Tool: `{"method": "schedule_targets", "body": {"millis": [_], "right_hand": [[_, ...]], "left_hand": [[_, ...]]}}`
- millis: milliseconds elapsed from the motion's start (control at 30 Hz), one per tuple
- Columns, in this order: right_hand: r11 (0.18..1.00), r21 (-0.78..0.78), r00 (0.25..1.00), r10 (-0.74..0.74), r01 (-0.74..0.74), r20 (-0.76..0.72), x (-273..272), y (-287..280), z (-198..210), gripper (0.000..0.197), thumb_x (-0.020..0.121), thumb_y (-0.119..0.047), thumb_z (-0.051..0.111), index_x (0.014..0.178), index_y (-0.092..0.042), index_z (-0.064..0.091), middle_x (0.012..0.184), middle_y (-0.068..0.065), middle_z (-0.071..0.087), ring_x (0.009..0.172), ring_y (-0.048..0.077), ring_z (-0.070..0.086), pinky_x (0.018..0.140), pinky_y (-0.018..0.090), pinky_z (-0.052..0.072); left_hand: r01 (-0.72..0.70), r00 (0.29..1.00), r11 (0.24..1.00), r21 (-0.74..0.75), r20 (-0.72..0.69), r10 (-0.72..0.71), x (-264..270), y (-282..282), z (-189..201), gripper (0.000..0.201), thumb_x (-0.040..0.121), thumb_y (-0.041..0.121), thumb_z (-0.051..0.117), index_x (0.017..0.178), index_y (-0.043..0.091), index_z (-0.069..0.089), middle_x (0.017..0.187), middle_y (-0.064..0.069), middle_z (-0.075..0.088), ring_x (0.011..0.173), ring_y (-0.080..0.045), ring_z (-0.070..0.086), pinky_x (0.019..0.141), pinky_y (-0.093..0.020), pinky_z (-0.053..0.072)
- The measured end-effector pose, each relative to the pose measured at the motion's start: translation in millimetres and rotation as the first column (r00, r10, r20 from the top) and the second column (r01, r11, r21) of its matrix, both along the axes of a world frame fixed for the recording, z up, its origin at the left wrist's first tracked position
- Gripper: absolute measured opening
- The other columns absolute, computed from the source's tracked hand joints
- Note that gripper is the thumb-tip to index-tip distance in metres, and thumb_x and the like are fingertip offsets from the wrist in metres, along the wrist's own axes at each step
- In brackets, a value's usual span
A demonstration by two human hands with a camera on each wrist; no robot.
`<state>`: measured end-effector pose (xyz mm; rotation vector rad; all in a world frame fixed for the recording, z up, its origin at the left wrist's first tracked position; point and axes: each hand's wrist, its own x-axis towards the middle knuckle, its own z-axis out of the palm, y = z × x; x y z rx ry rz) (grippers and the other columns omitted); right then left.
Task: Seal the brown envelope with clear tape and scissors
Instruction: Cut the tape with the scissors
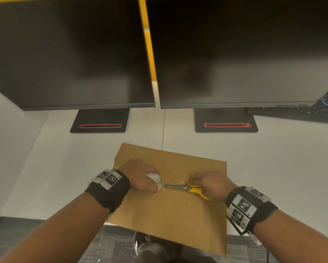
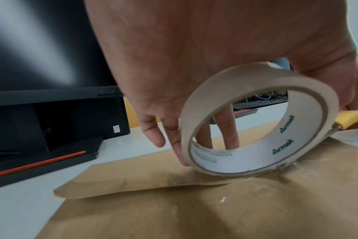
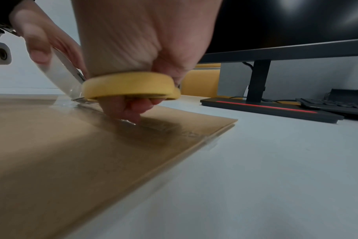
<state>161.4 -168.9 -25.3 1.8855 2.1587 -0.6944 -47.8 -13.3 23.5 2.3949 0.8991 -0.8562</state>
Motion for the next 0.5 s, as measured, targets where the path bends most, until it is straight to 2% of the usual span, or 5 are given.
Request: {"method": "schedule_targets", "body": {"millis": [167,233,367,433,500], "right_hand": [[1.000,0.025,1.000,-0.002,0.003,-0.018,1,-2,-3,0.064,0.082,-0.035,0.016,0.137,-0.030,0.048,0.119,0.005,0.055,0.100,0.032,0.058,0.066,0.030,0.030],[1.000,0.009,0.999,-0.021,0.021,-0.038,0,-3,-3,0.051,0.090,-0.026,0.030,0.137,-0.030,0.049,0.120,0.005,0.056,0.101,0.032,0.058,0.067,0.030,0.032],[0.999,-0.006,0.997,-0.044,0.044,-0.060,3,0,-6,0.051,0.090,-0.012,0.043,0.137,-0.031,0.048,0.121,0.004,0.056,0.105,0.031,0.056,0.069,0.031,0.033],[0.999,0.006,0.997,-0.046,0.046,-0.056,8,2,-6,0.052,0.090,-0.012,0.043,0.137,-0.032,0.049,0.122,0.002,0.056,0.105,0.030,0.057,0.069,0.030,0.035],[0.995,0.076,0.995,-0.060,0.066,-0.079,13,4,-7,0.046,0.089,-0.017,0.043,0.132,-0.030,0.055,0.112,0.006,0.060,0.092,0.034,0.062,0.063,0.031,0.034]], "left_hand": [[0.006,1.000,1.000,-0.027,0.001,-0.006,0,4,-1,0.058,0.081,0.060,0.057,0.135,0.047,0.041,0.146,0.013,0.038,0.132,-0.023,0.028,0.109,-0.038,0.024],[-0.030,0.999,0.999,-0.043,-0.011,0.030,-2,6,-4,0.058,0.077,0.063,0.058,0.132,0.052,0.041,0.146,0.009,0.038,0.133,-0.025,0.026,0.109,-0.041,0.026],[-0.134,0.991,0.987,-0.087,0.009,0.135,-1,8,0,0.053,0.081,0.058,0.059,0.132,0.051,0.044,0.136,-0.003,0.044,0.128,-0.028,0.037,0.105,-0.037,0.032],[-0.173,0.983,0.978,-0.119,0.044,0.179,-1,10,2,0.052,0.085,0.054,0.058,0.134,0.046,0.046,0.134,-0.004,0.046,0.125,-0.027,0.042,0.103,-0.034,0.033],[-0.194,0.977,0.971,-0.140,0.064,0.204,-1,11,3,0.052,0.086,0.054,0.057,0.135,0.044,0.046,0.131,0.000,0.046,0.124,-0.025,0.043,0.103,-0.033,0.033]]}}
